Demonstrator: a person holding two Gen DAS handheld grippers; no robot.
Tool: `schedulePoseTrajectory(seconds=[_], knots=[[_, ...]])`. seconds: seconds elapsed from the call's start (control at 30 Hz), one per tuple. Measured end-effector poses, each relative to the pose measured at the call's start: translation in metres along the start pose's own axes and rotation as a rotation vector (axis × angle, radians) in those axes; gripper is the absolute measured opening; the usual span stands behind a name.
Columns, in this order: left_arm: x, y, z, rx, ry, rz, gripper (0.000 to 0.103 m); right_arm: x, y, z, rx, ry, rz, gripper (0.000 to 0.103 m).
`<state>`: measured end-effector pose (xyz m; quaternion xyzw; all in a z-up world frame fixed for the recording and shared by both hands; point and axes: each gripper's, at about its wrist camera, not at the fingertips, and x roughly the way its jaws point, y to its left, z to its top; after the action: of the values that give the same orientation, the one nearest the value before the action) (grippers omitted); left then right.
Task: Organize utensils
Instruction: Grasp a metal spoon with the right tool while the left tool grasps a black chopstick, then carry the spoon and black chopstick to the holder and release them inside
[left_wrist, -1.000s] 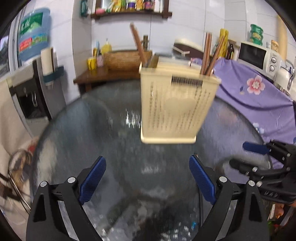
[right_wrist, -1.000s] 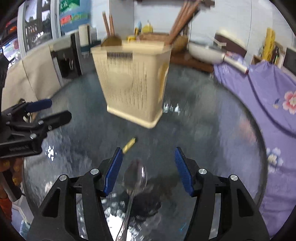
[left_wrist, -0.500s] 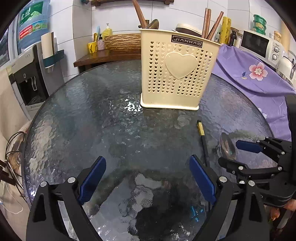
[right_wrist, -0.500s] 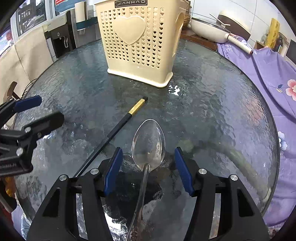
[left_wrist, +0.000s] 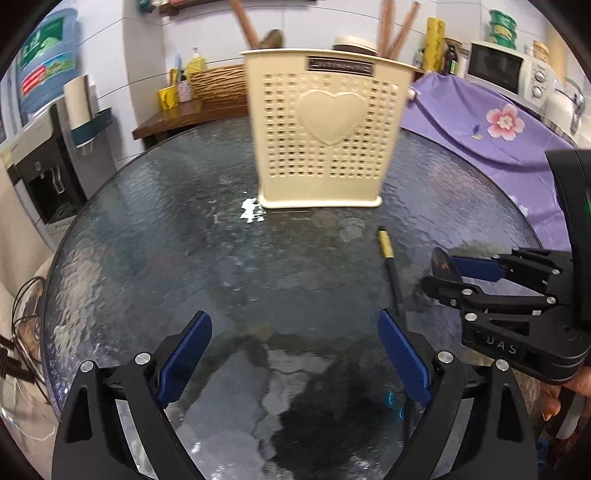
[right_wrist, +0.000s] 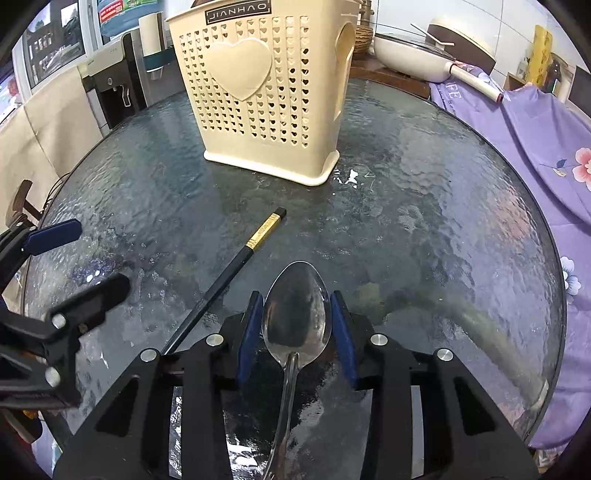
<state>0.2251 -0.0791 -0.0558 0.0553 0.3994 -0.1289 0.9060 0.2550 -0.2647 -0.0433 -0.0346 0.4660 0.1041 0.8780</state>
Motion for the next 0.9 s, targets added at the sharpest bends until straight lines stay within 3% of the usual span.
schedulePoseTrajectory(seconds=[0.2,0.47,0.9], knots=[[0.008,-0.026,0.008,0.069,0.022,-0.048,0.083,-0.009,-0.024,0.002,0.055,-0.025,0.005,0.038],[0.039,-0.052,0.03,0.124,0.112,-0.118,0.05,-0.025,-0.057,0.003,0.119,-0.055,-0.019,0.038],[0.066,-0.069,0.05,0.158,0.141,-0.09,0.017,-0.027,-0.062,0.0,0.129,-0.056,-0.011,0.038]])
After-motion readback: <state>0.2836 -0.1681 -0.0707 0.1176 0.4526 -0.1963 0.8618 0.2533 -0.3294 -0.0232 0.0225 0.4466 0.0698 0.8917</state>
